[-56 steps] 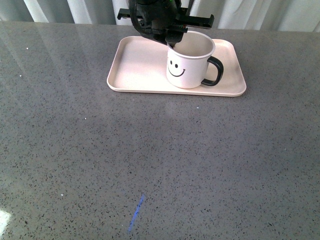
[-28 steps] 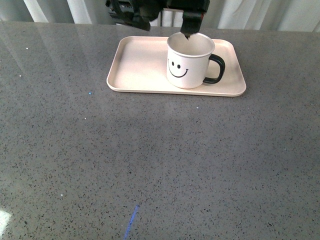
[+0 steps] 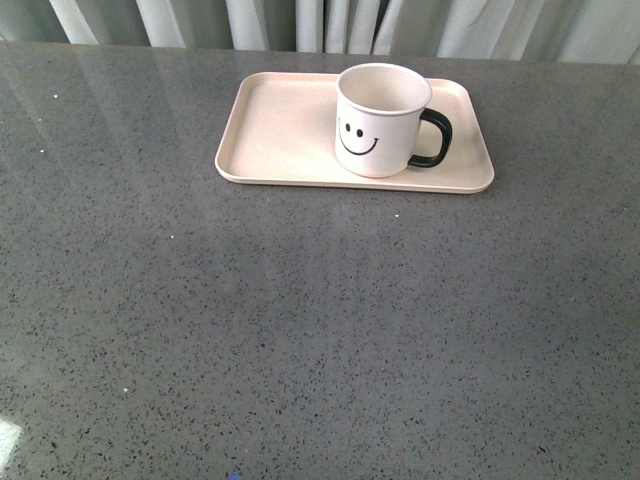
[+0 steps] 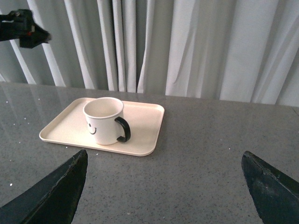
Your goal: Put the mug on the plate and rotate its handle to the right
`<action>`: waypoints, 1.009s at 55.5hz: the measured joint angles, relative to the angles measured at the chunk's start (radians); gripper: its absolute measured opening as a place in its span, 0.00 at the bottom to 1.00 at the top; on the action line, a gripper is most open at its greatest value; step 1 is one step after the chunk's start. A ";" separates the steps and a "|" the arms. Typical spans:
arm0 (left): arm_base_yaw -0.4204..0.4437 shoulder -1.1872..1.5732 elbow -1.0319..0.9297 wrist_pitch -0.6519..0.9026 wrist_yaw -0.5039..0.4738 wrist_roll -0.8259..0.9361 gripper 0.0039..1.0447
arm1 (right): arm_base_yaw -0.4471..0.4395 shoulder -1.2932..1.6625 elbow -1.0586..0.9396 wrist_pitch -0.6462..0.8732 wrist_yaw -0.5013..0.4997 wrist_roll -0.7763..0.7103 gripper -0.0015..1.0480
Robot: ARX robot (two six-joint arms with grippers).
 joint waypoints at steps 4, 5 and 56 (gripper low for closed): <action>0.023 -0.052 -0.187 0.259 -0.113 0.016 0.64 | 0.000 0.000 0.000 0.000 0.002 0.000 0.91; 0.038 -0.082 -0.259 0.340 -0.114 0.021 0.59 | 0.000 0.000 0.000 0.000 0.002 0.000 0.91; 0.364 -0.856 -1.177 0.533 0.190 0.034 0.01 | 0.000 0.000 0.000 0.000 0.000 0.000 0.91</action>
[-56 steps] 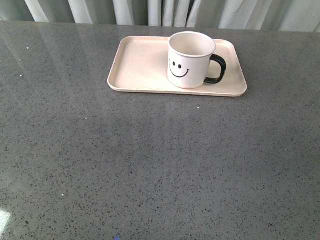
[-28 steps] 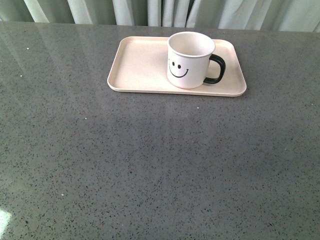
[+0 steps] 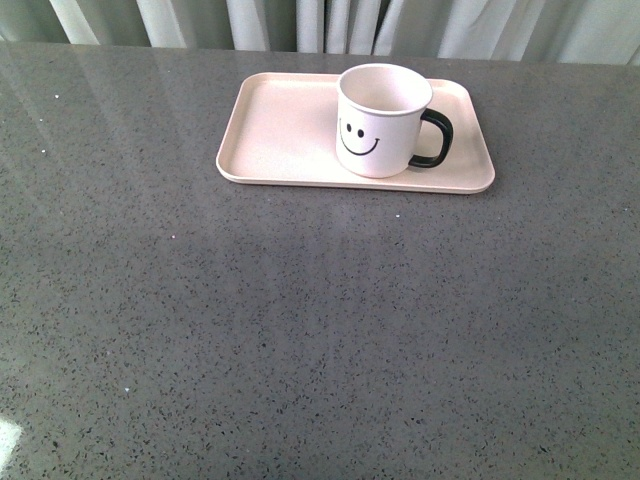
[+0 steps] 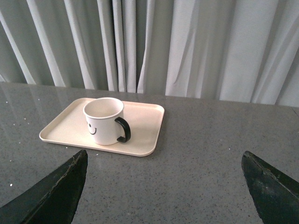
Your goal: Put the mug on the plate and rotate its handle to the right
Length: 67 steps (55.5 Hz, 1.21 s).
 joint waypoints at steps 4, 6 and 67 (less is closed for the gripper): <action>0.014 -0.084 -0.018 -0.059 0.003 0.000 0.01 | 0.000 0.000 0.000 0.000 0.000 0.000 0.91; 0.015 -0.109 -0.022 -0.077 0.006 0.000 0.01 | 0.000 0.000 0.000 0.000 0.000 0.000 0.91; 0.015 -0.814 -0.058 -0.720 0.008 0.002 0.01 | 0.000 0.000 0.000 0.000 0.000 0.000 0.91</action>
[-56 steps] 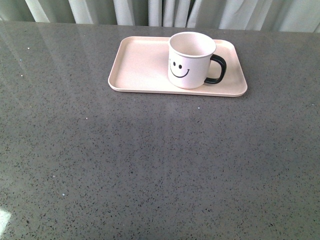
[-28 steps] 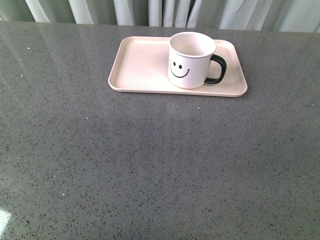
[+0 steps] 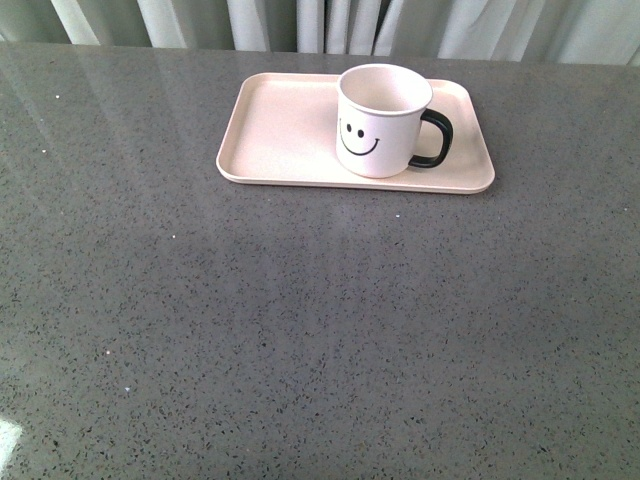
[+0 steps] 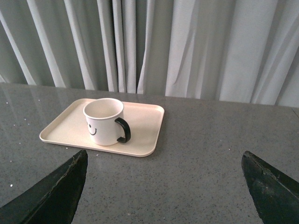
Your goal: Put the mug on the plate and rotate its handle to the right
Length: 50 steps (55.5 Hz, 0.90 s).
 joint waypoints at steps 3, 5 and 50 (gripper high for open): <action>0.000 -0.014 0.000 -0.013 0.000 0.000 0.01 | 0.000 0.000 0.000 0.000 0.000 0.000 0.91; 0.000 -0.021 0.000 -0.021 0.000 0.000 0.01 | 0.000 0.000 0.000 0.000 0.000 0.000 0.91; 0.001 -0.213 0.000 -0.232 0.000 0.001 0.70 | 0.000 0.000 0.000 0.000 0.000 0.000 0.91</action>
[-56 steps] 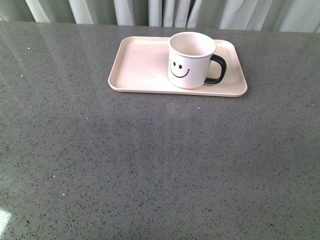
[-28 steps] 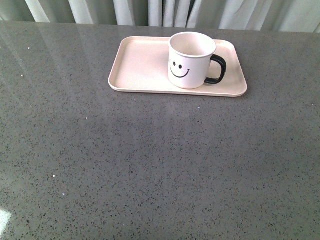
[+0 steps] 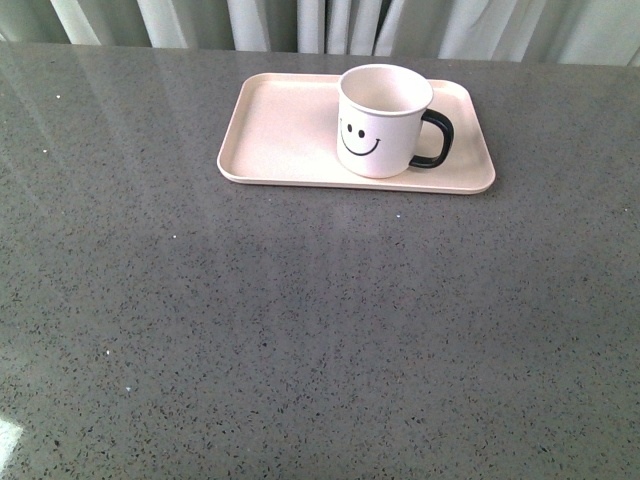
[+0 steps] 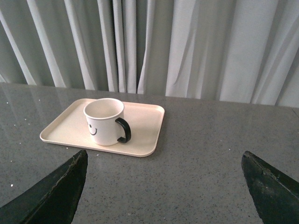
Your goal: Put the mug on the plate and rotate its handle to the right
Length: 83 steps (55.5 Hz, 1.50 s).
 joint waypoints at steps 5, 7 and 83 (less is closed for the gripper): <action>0.000 0.000 0.000 0.000 0.000 0.000 0.87 | -0.002 0.006 0.003 -0.008 -0.008 0.003 0.91; 0.000 0.000 0.000 0.000 -0.001 0.001 0.93 | -0.033 0.093 0.067 -0.171 -0.098 0.003 0.91; 0.000 0.000 0.000 0.000 0.000 0.002 0.91 | 0.124 2.107 1.530 -0.281 -0.062 0.050 0.91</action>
